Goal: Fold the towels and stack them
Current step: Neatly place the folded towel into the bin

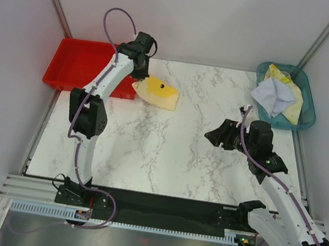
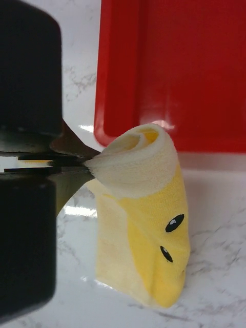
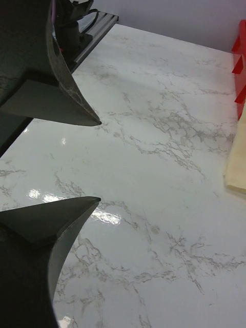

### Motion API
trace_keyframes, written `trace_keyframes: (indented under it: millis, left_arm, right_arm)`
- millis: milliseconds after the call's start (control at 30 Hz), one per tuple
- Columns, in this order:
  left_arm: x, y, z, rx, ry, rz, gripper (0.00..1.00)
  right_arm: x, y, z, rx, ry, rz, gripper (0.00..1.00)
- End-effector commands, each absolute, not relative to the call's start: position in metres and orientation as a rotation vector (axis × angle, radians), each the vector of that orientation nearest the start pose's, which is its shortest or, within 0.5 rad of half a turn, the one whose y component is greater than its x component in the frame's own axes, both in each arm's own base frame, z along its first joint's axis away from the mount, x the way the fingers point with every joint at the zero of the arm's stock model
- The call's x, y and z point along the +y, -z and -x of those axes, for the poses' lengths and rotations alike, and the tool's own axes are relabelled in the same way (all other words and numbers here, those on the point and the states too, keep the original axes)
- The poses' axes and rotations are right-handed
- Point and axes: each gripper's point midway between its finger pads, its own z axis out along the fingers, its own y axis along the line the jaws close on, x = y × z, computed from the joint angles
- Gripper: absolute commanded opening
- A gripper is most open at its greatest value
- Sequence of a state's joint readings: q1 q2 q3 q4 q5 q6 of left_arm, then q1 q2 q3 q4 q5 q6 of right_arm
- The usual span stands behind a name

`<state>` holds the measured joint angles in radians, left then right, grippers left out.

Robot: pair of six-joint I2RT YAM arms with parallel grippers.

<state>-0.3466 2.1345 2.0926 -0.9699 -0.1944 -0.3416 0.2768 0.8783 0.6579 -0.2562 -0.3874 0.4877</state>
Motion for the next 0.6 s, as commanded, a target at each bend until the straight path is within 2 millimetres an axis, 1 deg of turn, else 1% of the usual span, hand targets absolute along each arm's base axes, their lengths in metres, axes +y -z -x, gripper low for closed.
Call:
trace_keyframes:
  millis: [0,33,67,100,133,167,200,233,267,300,333,367,400,467,500,567]
  left_arm:
    - [-0.086,-0.172,-0.503,2.507,-0.224,0.121,0.02]
    - [-0.066,-0.177,-0.512,2.487,-0.238,0.156,0.02]
    - [-0.059,-0.173,-0.517,2.49,-0.234,0.153,0.02]
    - [-0.05,-0.174,-0.522,2.476,-0.251,0.159,0.02]
    - [-0.034,-0.177,-0.528,2.458,-0.299,0.158,0.02]
    - [-0.022,-0.174,-0.532,2.448,-0.361,0.169,0.02]
    - [-0.015,-0.176,-0.538,2.424,-0.37,0.177,0.02]
    - [0.001,-0.177,-0.542,2.415,-0.382,0.201,0.02]
    - [0.008,-0.177,-0.546,2.404,-0.37,0.22,0.02]
    - [0.016,-0.176,-0.549,2.395,-0.368,0.242,0.02]
    - [0.032,-0.177,-0.554,2.376,-0.369,0.281,0.02]
    - [0.038,-0.177,-0.557,2.368,-0.361,0.291,0.02]
    - [0.049,-0.173,-0.558,2.366,-0.371,0.311,0.02]
    - [0.056,-0.173,-0.565,2.345,-0.374,0.312,0.02]
    - [0.069,-0.168,-0.567,2.346,-0.387,0.325,0.02]
    - [0.078,-0.163,-0.571,2.343,-0.386,0.344,0.02]
  right_arm:
    - [0.16,-0.201,-0.264,2.077,-0.842,0.05,0.66]
    - [0.159,-0.2,-0.265,2.079,-0.84,0.046,0.67]
    - [0.16,-0.201,-0.266,2.08,-0.836,0.056,0.67]
    - [0.16,-0.2,-0.267,2.084,-0.834,0.06,0.68]
    - [0.16,-0.2,-0.267,2.083,-0.835,0.07,0.7]
    - [0.16,-0.198,-0.267,2.085,-0.827,0.081,0.72]
    - [0.16,-0.199,-0.267,2.083,-0.824,0.084,0.74]
    - [0.158,-0.197,-0.269,2.085,-0.813,0.08,0.79]
    - [0.158,-0.196,-0.27,2.088,-0.807,0.078,0.94]
    - [0.157,-0.197,-0.27,2.085,-0.8,0.079,0.98]
    - [0.157,-0.196,-0.27,2.086,-0.798,0.082,0.98]
    - [0.156,-0.195,-0.272,2.089,-0.79,0.08,0.98]
    - [0.156,-0.194,-0.273,2.09,-0.785,0.084,0.98]
    - [0.156,-0.191,-0.274,2.099,-0.78,0.085,0.98]
    - [0.156,-0.19,-0.275,2.101,-0.775,0.089,0.98]
    - [0.156,-0.187,-0.277,2.108,-0.769,0.089,0.98]
